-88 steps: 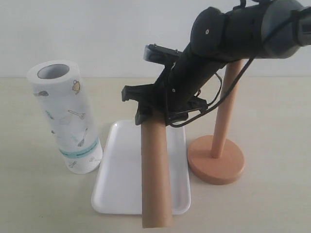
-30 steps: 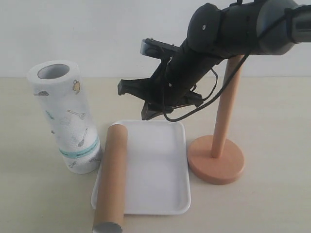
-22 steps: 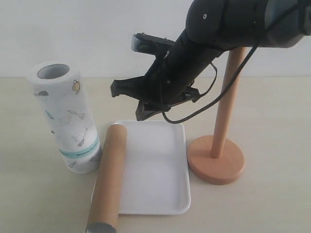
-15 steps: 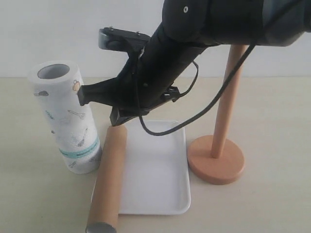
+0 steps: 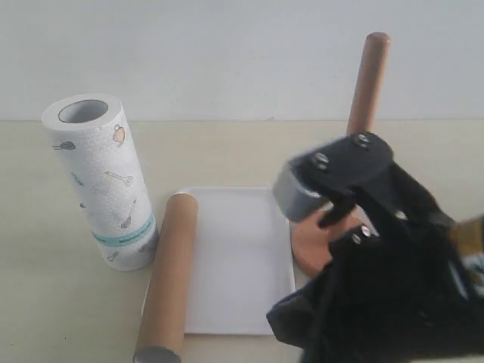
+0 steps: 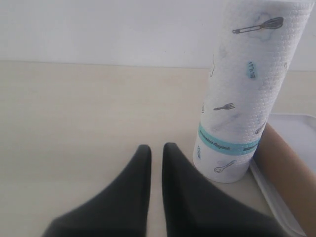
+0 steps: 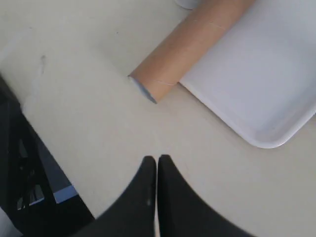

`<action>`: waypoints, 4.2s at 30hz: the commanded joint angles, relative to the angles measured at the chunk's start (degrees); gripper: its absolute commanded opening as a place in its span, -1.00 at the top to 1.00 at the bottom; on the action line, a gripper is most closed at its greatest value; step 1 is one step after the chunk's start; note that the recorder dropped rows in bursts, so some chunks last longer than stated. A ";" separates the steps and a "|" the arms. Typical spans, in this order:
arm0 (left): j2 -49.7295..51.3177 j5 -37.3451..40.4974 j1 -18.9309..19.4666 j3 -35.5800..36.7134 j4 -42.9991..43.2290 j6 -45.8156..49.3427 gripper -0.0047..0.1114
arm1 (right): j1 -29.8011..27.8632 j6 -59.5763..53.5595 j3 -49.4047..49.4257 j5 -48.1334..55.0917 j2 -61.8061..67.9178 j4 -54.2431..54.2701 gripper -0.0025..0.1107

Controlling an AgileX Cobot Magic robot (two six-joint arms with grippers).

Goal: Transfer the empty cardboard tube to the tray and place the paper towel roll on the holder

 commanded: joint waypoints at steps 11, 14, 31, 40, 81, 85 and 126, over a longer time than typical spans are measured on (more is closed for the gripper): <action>-0.19 0.04 0.16 0.22 0.11 -0.34 0.79 | 1.35 -9.76 6.72 -9.36 -18.74 -4.42 0.96; -0.19 0.04 0.16 0.22 0.11 -0.34 0.79 | 1.35 -9.62 6.72 -11.96 -18.74 -4.51 0.96; -0.19 0.04 0.16 0.22 0.11 -0.34 0.79 | 1.35 -9.50 6.72 -12.00 -18.74 -4.04 0.96; -0.19 0.04 0.16 0.22 0.11 -0.34 0.79 | 1.35 -9.50 6.72 -12.00 -18.74 -4.04 0.96; -0.19 0.04 0.16 0.22 0.11 -0.34 0.79 | -49.02 -13.92 39.39 -9.51 -61.37 -3.44 0.96; -0.19 0.04 0.16 0.22 0.25 -0.34 0.79 | -49.08 -11.45 39.39 -9.61 -61.37 -3.56 0.96; -0.19 0.04 0.16 0.22 0.25 -0.34 0.79 | -54.62 -3.39 39.39 -9.72 -61.37 -6.81 0.96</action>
